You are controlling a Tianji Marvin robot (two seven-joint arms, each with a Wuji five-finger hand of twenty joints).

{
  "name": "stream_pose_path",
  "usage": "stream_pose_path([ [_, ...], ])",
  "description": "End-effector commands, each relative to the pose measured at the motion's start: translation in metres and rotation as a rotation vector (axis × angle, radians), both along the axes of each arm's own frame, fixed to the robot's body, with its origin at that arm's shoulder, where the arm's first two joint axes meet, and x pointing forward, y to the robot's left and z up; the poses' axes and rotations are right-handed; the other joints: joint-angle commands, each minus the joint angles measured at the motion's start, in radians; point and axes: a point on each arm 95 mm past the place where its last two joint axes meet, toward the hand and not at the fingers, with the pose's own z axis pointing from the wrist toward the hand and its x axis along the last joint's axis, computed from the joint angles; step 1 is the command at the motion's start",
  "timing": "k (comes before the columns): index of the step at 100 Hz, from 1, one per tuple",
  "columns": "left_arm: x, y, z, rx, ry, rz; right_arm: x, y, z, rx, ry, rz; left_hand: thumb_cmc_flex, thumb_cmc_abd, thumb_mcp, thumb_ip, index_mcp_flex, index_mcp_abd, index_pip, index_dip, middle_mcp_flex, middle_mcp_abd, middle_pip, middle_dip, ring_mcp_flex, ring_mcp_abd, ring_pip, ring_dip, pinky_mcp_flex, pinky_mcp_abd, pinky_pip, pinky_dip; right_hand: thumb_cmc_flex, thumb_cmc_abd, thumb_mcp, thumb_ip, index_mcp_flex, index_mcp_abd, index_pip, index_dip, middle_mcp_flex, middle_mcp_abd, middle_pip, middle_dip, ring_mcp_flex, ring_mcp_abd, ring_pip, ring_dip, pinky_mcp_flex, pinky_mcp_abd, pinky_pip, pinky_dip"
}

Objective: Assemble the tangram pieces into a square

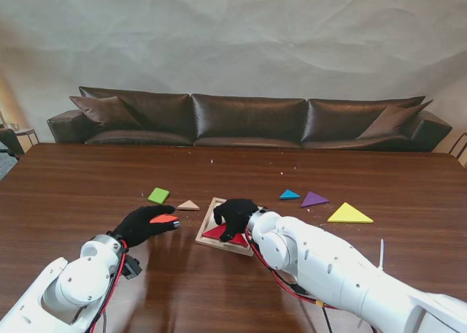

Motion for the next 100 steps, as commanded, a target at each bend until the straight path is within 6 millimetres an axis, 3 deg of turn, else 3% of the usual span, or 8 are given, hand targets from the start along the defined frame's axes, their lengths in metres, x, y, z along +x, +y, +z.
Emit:
stream_pose_path([
  [1, -0.002, -0.001, -0.001, 0.001, 0.013, -0.011, -0.007, -0.001, -0.011, -0.019, 0.041, 0.005, 0.007, 0.030, -0.017, 0.021, 0.005, 0.003, -0.001, -0.003, 0.019, 0.003, -0.003, 0.012, 0.008, -0.006, 0.004, 0.009, 0.005, -0.016, -0.003, 0.001, -0.031, -0.005, 0.001, 0.008, 0.017, 0.011, 0.004, 0.012, 0.052, -0.008, 0.006, 0.000, 0.053, -0.016, 0.017, 0.007, -0.143, -0.007, 0.044, 0.020],
  [100, -0.004, -0.002, -0.002, 0.013, 0.020, -0.003, -0.011, -0.011, -0.013, 0.010, 0.052, -0.005, 0.008, 0.032, -0.018, 0.021, 0.005, 0.003, -0.001, -0.004, 0.018, 0.004, -0.003, 0.012, 0.008, -0.007, 0.004, 0.010, 0.004, -0.017, -0.002, 0.001, -0.024, 0.005, -0.002, 0.010, 0.011, 0.018, -0.005, 0.016, 0.059, -0.004, 0.003, -0.001, 0.081, -0.021, 0.015, 0.012, -0.113, -0.008, 0.071, 0.035],
])
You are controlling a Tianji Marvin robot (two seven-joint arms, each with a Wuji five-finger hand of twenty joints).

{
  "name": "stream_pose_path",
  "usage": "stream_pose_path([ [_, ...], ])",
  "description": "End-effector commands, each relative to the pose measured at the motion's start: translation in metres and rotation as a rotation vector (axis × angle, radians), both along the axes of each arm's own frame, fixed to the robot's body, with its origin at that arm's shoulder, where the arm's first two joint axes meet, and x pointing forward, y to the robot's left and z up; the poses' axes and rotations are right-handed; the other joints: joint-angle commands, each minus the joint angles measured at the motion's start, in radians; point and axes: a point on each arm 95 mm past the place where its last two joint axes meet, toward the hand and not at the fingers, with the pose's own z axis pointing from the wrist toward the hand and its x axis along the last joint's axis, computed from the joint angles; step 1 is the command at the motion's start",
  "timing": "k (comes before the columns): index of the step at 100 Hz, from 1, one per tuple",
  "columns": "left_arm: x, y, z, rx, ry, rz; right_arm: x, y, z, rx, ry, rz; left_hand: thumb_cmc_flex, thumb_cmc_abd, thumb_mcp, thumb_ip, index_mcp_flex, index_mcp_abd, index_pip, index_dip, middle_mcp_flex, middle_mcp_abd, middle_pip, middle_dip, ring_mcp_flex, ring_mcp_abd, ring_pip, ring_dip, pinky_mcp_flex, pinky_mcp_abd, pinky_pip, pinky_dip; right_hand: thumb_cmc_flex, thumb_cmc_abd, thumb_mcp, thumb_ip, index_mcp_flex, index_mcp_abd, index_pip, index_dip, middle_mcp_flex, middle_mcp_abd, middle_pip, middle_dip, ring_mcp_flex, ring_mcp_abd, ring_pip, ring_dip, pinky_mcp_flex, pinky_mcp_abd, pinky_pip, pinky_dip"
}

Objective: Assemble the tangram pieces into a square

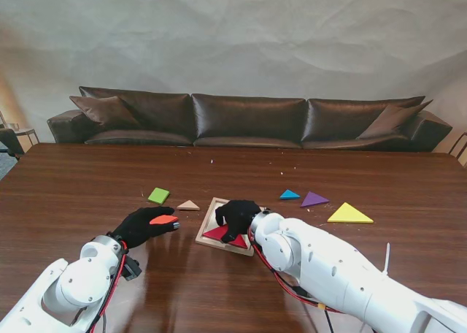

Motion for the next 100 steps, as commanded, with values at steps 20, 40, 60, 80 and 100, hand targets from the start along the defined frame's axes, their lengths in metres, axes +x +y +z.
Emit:
stream_pose_path([
  [20, -0.002, -0.002, 0.000, 0.004, 0.014, -0.008, -0.010, -0.005, -0.011, -0.007, 0.034, 0.009, 0.008, 0.032, -0.018, 0.021, 0.005, 0.004, -0.001, -0.004, 0.017, 0.007, -0.003, 0.011, 0.008, -0.006, 0.004, 0.010, 0.005, -0.016, -0.002, 0.001, -0.025, 0.006, -0.002, 0.010, 0.014, 0.014, -0.003, 0.007, 0.057, 0.012, 0.024, 0.008, 0.032, -0.012, 0.003, 0.011, -0.116, -0.010, 0.044, 0.016],
  [40, -0.002, -0.001, 0.000, 0.004, 0.012, -0.008, -0.011, -0.003, -0.011, 0.017, 0.037, 0.007, 0.007, 0.033, -0.018, 0.021, 0.005, 0.003, -0.001, -0.004, 0.018, 0.007, -0.003, 0.012, 0.009, -0.007, 0.005, 0.010, 0.005, -0.016, -0.002, 0.001, -0.020, 0.004, 0.000, 0.011, 0.016, 0.017, -0.003, 0.007, 0.061, 0.012, 0.025, 0.008, 0.034, -0.012, 0.003, 0.012, -0.115, -0.011, 0.044, 0.016],
  [60, -0.002, -0.001, -0.001, 0.003, 0.013, -0.004, -0.015, -0.001, -0.008, 0.037, 0.034, 0.010, 0.009, 0.032, -0.018, 0.021, 0.006, 0.003, -0.001, -0.004, 0.018, 0.006, -0.003, 0.012, 0.008, -0.008, 0.005, 0.010, 0.005, -0.018, -0.003, 0.001, -0.020, 0.006, 0.002, 0.011, 0.016, 0.017, -0.003, 0.006, 0.060, 0.012, 0.024, 0.007, 0.032, -0.007, -0.001, 0.011, -0.119, -0.012, 0.039, 0.014],
  [80, -0.003, -0.001, -0.001, 0.003, 0.016, 0.002, -0.017, 0.001, -0.003, 0.058, 0.018, 0.003, 0.009, 0.032, -0.018, 0.021, 0.005, 0.004, -0.001, -0.004, 0.016, 0.008, -0.004, 0.011, 0.007, -0.006, 0.004, 0.009, 0.005, -0.017, -0.002, 0.001, -0.021, 0.007, 0.000, 0.011, 0.009, 0.015, -0.006, 0.005, 0.054, 0.011, 0.022, 0.006, 0.023, 0.000, -0.007, 0.010, -0.128, 0.001, 0.031, 0.011],
  [100, -0.002, -0.001, -0.001, 0.001, 0.016, 0.003, -0.011, 0.000, 0.011, 0.082, -0.033, -0.032, 0.009, 0.032, -0.018, 0.021, 0.004, 0.004, -0.002, -0.004, 0.017, 0.006, -0.003, 0.011, 0.007, -0.009, 0.004, 0.009, 0.004, -0.018, -0.003, 0.000, -0.037, 0.018, -0.010, 0.010, -0.056, 0.009, -0.043, -0.017, 0.009, 0.015, 0.004, -0.002, -0.027, 0.019, -0.049, -0.005, -0.176, 0.021, -0.018, -0.008],
])
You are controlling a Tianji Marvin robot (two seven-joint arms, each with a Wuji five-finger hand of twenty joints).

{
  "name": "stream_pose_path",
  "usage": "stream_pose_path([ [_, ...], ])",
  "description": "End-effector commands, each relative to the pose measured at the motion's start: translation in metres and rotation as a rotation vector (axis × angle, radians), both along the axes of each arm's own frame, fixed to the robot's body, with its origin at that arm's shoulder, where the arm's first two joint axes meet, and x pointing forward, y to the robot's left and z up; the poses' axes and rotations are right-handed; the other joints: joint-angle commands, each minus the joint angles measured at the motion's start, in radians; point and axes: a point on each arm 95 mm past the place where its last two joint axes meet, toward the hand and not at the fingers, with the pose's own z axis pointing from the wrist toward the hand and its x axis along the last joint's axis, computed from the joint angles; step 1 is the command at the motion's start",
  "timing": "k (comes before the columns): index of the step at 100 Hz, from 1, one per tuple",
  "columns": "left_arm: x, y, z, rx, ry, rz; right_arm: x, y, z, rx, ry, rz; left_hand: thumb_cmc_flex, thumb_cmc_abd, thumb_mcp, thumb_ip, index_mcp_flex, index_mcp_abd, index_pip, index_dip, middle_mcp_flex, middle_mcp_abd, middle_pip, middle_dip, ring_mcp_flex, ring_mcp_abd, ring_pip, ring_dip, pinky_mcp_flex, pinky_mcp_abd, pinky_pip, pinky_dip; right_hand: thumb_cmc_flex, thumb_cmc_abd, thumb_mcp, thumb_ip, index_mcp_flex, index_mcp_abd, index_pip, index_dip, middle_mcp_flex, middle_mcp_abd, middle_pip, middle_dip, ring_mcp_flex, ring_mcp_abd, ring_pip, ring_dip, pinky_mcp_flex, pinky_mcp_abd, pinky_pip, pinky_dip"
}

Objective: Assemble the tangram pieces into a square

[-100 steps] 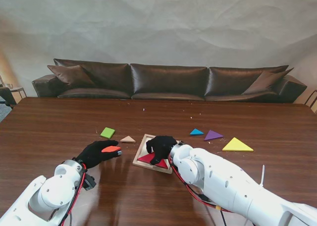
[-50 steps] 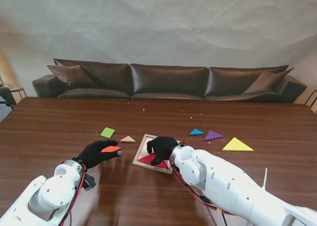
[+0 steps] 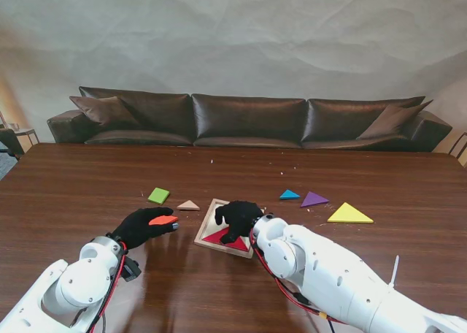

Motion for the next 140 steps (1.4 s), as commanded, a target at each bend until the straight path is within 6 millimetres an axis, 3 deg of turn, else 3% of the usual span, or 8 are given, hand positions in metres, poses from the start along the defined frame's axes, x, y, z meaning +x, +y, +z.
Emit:
stream_pose_path([
  [1, -0.001, -0.002, 0.000, -0.004, 0.010, -0.010, 0.002, 0.003, 0.008, 0.005, -0.011, -0.005, 0.009, 0.032, -0.018, 0.021, 0.004, 0.004, -0.002, -0.004, 0.017, 0.005, -0.003, 0.011, 0.007, -0.009, 0.004, 0.009, 0.003, -0.018, -0.003, 0.000, -0.038, 0.019, -0.011, 0.010, -0.056, 0.001, -0.019, -0.019, -0.036, 0.009, 0.000, -0.002, -0.029, 0.013, -0.020, -0.006, -0.181, 0.023, -0.021, -0.010],
  [23, -0.001, -0.002, 0.000, -0.006, 0.003, -0.012, 0.019, -0.016, 0.040, -0.011, -0.071, -0.093, 0.009, 0.032, -0.018, 0.021, 0.005, 0.004, -0.001, -0.004, 0.019, 0.002, -0.003, 0.011, 0.005, -0.007, 0.003, 0.009, 0.002, -0.019, -0.003, 0.001, -0.050, 0.045, -0.031, 0.012, -0.103, -0.051, -0.030, -0.047, -0.126, 0.014, -0.023, -0.020, -0.119, 0.047, -0.102, -0.038, -0.236, 0.039, -0.070, -0.025],
  [41, 0.001, -0.004, -0.002, -0.012, -0.006, -0.022, 0.024, -0.060, 0.074, -0.068, -0.094, -0.196, 0.008, 0.033, -0.019, 0.021, 0.007, 0.002, 0.000, -0.004, 0.019, 0.001, -0.003, 0.011, 0.006, -0.009, 0.003, 0.009, 0.002, -0.019, -0.003, 0.001, -0.044, 0.035, -0.034, 0.013, -0.068, -0.081, -0.024, -0.049, -0.143, 0.020, -0.027, -0.024, -0.162, 0.066, -0.120, -0.045, -0.261, 0.041, -0.077, -0.022],
  [57, 0.003, -0.007, -0.004, -0.024, -0.010, -0.030, 0.027, -0.104, 0.087, -0.154, -0.095, -0.288, 0.009, 0.033, -0.018, 0.021, 0.007, 0.002, 0.000, -0.004, 0.019, -0.001, -0.003, 0.011, 0.005, -0.010, 0.003, 0.009, 0.001, -0.020, -0.003, 0.001, -0.045, 0.023, -0.033, 0.012, -0.044, -0.086, -0.025, -0.045, -0.164, 0.027, -0.033, -0.028, -0.196, 0.073, -0.128, -0.049, -0.278, 0.044, -0.081, -0.018],
  [91, 0.005, -0.014, -0.009, -0.047, -0.018, -0.040, 0.038, -0.177, 0.075, -0.342, -0.040, -0.415, 0.010, 0.033, -0.018, 0.021, 0.008, 0.003, 0.000, -0.004, 0.021, -0.001, -0.002, 0.011, 0.005, -0.010, 0.003, 0.009, -0.001, -0.020, -0.003, 0.002, -0.027, -0.080, 0.009, 0.002, -0.070, -0.121, -0.071, -0.027, -0.242, 0.040, -0.030, -0.028, -0.262, 0.071, -0.114, -0.052, -0.303, 0.034, -0.087, 0.000],
  [107, 0.005, -0.014, -0.009, -0.048, -0.025, -0.044, 0.041, -0.199, 0.064, -0.407, -0.002, -0.453, 0.010, 0.032, -0.019, 0.021, 0.007, 0.004, 0.000, -0.004, 0.022, 0.001, -0.002, 0.011, 0.004, -0.009, 0.002, 0.009, -0.001, -0.020, -0.003, 0.003, -0.025, -0.127, 0.029, -0.004, -0.120, -0.157, -0.087, -0.018, -0.251, 0.018, -0.020, -0.025, -0.267, 0.065, -0.095, -0.050, -0.298, 0.028, -0.081, 0.008],
  [140, 0.004, -0.012, -0.008, -0.038, -0.026, -0.050, 0.046, -0.232, 0.042, -0.505, 0.037, -0.509, 0.008, 0.034, -0.019, 0.021, 0.009, 0.004, 0.000, -0.004, 0.020, 0.000, -0.003, 0.011, 0.004, -0.010, 0.002, 0.008, -0.001, -0.020, -0.003, 0.003, -0.027, -0.141, 0.040, -0.007, -0.176, -0.186, -0.105, -0.016, -0.292, 0.011, -0.019, -0.024, -0.304, 0.062, -0.091, -0.051, -0.303, 0.016, -0.073, 0.017],
])
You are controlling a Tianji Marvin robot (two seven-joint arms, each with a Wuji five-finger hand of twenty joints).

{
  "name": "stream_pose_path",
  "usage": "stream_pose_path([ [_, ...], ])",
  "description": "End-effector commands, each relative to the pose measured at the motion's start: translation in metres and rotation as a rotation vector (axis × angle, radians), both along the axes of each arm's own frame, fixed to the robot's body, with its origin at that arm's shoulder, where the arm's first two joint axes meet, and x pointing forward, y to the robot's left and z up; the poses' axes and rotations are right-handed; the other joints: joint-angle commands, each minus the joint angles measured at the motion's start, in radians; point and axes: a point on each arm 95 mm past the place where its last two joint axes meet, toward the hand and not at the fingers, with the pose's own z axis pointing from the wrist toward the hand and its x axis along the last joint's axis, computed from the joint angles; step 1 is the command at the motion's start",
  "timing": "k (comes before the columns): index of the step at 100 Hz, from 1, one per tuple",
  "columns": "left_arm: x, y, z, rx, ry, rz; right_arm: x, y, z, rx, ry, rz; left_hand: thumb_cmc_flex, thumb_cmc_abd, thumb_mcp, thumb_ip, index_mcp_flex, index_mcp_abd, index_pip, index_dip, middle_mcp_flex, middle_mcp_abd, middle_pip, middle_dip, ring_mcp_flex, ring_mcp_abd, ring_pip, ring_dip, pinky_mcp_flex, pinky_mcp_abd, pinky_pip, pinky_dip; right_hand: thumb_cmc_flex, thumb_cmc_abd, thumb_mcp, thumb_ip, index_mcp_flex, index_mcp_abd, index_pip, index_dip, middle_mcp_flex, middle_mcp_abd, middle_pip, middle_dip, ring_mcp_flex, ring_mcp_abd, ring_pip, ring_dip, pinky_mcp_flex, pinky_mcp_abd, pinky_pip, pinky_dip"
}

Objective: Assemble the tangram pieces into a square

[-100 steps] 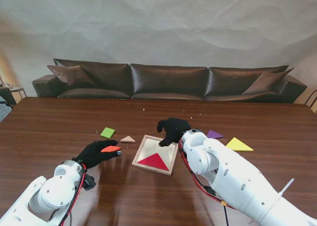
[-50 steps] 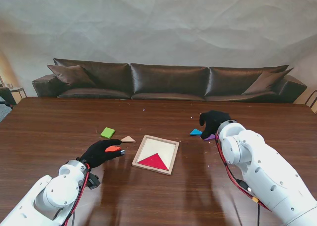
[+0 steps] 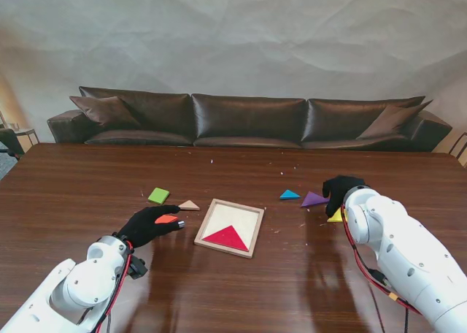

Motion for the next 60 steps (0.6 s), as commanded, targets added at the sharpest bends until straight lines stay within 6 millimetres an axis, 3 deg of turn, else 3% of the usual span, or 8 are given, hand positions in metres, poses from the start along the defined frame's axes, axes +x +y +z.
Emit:
stream_pose_path([
  [1, -0.002, -0.002, -0.002, -0.001, 0.015, -0.014, -0.002, -0.010, -0.005, -0.019, 0.023, -0.023, 0.008, 0.034, -0.019, 0.021, 0.009, 0.004, 0.000, -0.004, 0.021, 0.002, -0.003, 0.011, 0.004, -0.009, 0.002, 0.009, -0.001, -0.020, -0.003, 0.003, -0.017, -0.058, 0.037, -0.007, -0.047, -0.012, -0.006, 0.012, -0.042, -0.007, 0.009, -0.004, -0.026, 0.000, 0.009, -0.002, -0.298, -0.005, 0.002, 0.017],
  [41, -0.003, -0.003, -0.002, 0.000, 0.020, -0.017, -0.001, -0.034, -0.020, -0.050, 0.053, -0.079, 0.008, 0.035, -0.020, 0.021, 0.010, 0.005, 0.000, -0.003, 0.022, 0.000, -0.002, 0.011, 0.004, -0.009, 0.002, 0.009, -0.001, -0.020, -0.003, 0.003, -0.006, -0.073, 0.048, -0.007, -0.112, -0.018, -0.019, 0.010, -0.061, -0.024, 0.011, -0.006, -0.032, 0.001, 0.012, -0.009, -0.299, -0.008, 0.004, 0.022],
  [60, -0.002, -0.004, -0.002, 0.000, 0.024, -0.019, 0.000, -0.038, -0.027, -0.038, 0.050, -0.100, 0.007, 0.035, -0.020, 0.021, 0.009, 0.004, 0.000, -0.003, 0.020, -0.001, -0.003, 0.011, 0.004, -0.008, 0.002, 0.009, -0.001, -0.020, -0.003, 0.004, 0.001, -0.092, 0.062, -0.008, -0.124, -0.054, 0.044, 0.068, -0.053, -0.042, 0.021, -0.004, -0.024, 0.007, 0.011, -0.013, -0.297, -0.002, 0.001, 0.022],
])
